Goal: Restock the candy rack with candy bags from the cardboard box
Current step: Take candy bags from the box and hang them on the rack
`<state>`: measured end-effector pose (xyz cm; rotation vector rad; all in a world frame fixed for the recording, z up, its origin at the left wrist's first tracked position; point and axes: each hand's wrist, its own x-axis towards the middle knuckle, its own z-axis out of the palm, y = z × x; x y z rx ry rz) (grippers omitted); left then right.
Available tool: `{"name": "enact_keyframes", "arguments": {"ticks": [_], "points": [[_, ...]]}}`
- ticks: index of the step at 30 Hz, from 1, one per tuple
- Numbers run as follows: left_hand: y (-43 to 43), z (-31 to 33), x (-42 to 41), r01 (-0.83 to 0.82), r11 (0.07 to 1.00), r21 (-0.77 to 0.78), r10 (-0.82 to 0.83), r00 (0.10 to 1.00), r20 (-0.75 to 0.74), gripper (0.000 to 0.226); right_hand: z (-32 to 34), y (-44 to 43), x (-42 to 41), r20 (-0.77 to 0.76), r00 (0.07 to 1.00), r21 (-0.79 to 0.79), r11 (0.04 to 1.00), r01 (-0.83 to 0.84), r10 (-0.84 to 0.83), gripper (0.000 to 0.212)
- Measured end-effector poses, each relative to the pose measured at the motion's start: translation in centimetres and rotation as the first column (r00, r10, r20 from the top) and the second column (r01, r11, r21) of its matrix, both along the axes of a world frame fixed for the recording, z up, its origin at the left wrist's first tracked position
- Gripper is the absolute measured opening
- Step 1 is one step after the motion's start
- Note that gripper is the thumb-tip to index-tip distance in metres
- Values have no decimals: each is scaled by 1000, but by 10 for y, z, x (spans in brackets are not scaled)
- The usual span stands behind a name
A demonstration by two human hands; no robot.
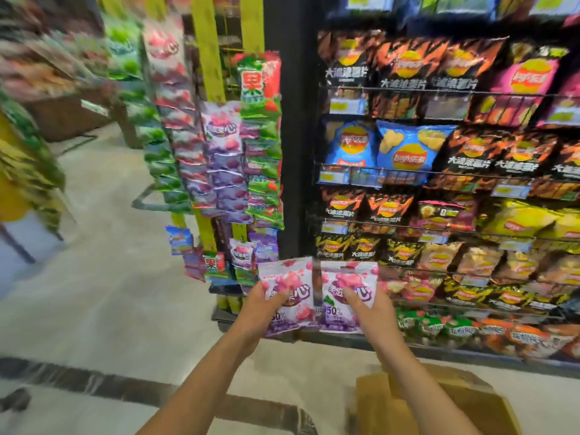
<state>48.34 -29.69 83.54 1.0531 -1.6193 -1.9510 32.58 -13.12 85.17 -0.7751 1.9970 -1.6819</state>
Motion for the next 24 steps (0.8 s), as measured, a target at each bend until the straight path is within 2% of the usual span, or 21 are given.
{"name": "enact_keyframes", "arguments": {"ticks": [5,9,12,16,19,22,24], "points": [[-72,21,77,-87,993,-82,85,996,-30,32,23,-84,63,-56,995,-11,997,-78,77,9],[-116,42,125,-137,980,-146,129,990,-63,21,40,-140,101,-105,987,-21,992,-126,123,10],[-149,50,151,-174,971,-165,161,983,-85,29,53,-177,123,-140,978,-34,987,-158,152,17],[-189,63,173,-218,960,-176,207,975,-80,44,72,-222,137,-152,975,-29,985,-169,162,4],[-215,76,177,-251,948,-198,231,966,-117,47,85,-255,138,-111,981,-48,985,-165,159,24],[-243,93,170,-261,947,-189,237,961,-142,39,99,-291,129,-63,988,-68,987,-145,140,17],[-263,106,161,-264,937,-228,233,960,-155,44,108,-314,121,-33,991,-80,988,-135,133,39]]}}
